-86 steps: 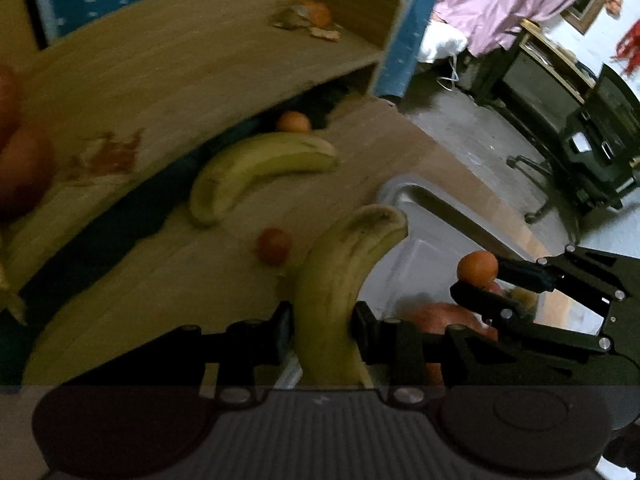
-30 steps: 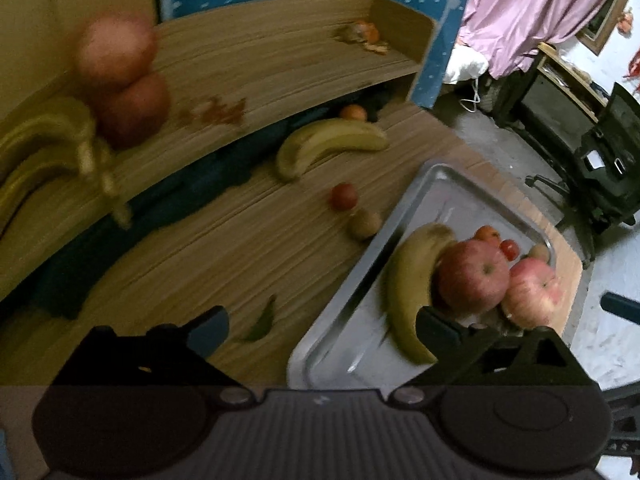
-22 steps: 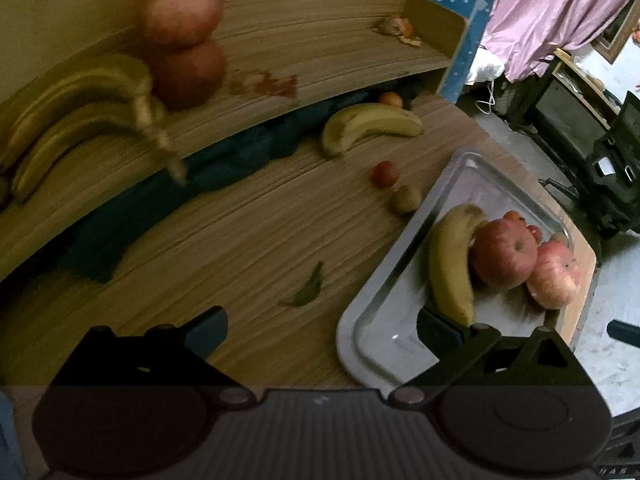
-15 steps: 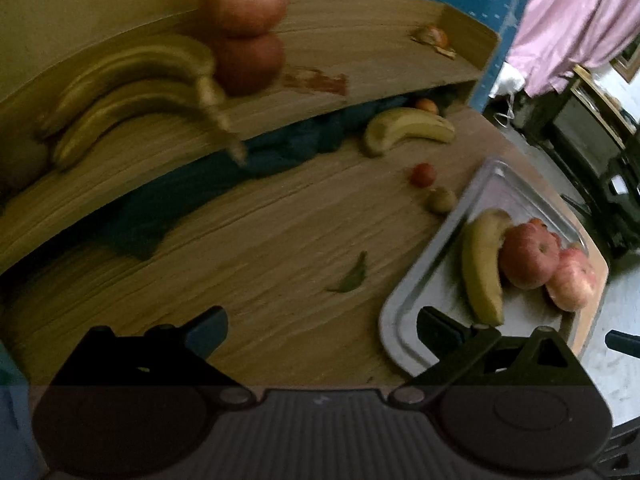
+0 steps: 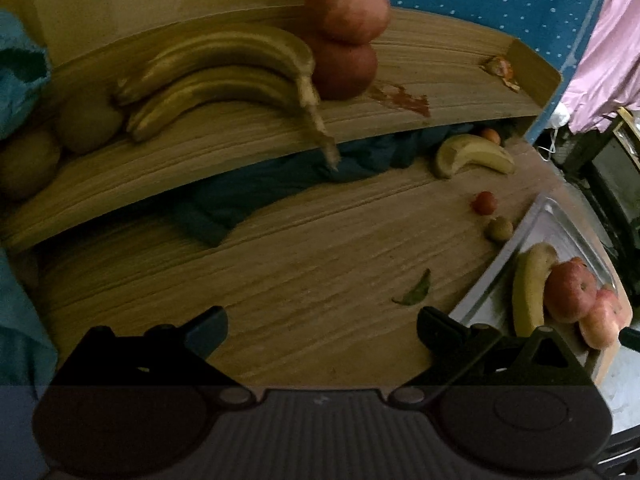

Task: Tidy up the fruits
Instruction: 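Lift both tools from the tray back toward the remaining banana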

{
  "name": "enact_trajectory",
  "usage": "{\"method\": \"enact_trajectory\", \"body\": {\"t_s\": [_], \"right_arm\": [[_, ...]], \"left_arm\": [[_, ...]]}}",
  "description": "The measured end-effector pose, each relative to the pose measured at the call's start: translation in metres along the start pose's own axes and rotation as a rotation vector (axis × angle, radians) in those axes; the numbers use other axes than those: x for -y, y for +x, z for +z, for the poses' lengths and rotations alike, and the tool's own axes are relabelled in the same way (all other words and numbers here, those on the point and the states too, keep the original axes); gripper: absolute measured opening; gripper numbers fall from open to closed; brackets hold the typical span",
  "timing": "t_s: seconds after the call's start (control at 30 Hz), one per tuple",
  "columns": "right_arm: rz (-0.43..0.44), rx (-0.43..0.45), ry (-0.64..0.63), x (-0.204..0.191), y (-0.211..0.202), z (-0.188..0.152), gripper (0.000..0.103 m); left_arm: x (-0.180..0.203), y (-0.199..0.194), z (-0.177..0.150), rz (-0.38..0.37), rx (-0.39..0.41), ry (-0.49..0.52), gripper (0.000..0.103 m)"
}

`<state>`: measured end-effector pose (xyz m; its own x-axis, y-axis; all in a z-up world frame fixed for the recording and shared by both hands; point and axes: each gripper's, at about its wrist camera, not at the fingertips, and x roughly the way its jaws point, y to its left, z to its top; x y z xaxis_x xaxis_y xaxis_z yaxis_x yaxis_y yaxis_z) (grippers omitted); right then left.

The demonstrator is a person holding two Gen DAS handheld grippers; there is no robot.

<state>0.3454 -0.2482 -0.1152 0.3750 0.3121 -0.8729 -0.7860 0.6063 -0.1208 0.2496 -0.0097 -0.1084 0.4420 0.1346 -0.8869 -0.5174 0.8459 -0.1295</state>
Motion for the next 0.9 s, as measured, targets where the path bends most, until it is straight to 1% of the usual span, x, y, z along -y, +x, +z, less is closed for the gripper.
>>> {"method": "enact_trajectory", "body": {"t_s": [0.23,0.33,0.6,0.7,0.9], "right_arm": [[0.026,0.063,-0.04,0.014,0.013,0.021,0.102],[0.033,0.079,-0.046,0.022,0.019,0.028,0.102],[0.036,0.09,-0.036,0.043,0.044,0.04,0.102],[0.015,0.086,-0.05,0.049,0.055,0.044,0.102],[0.023,0.079,-0.068,0.058,0.071,0.052,0.102]], "left_arm": [[0.004,0.012,0.014,0.045,-0.007,-0.044,0.103],[0.01,0.019,0.019,0.052,-0.015,-0.052,0.103],[0.037,0.039,0.037,0.059,-0.042,-0.01,0.103],[0.048,0.047,0.045,0.055,-0.052,0.007,0.103],[0.068,0.064,0.063,0.038,-0.061,0.038,0.103]]}}
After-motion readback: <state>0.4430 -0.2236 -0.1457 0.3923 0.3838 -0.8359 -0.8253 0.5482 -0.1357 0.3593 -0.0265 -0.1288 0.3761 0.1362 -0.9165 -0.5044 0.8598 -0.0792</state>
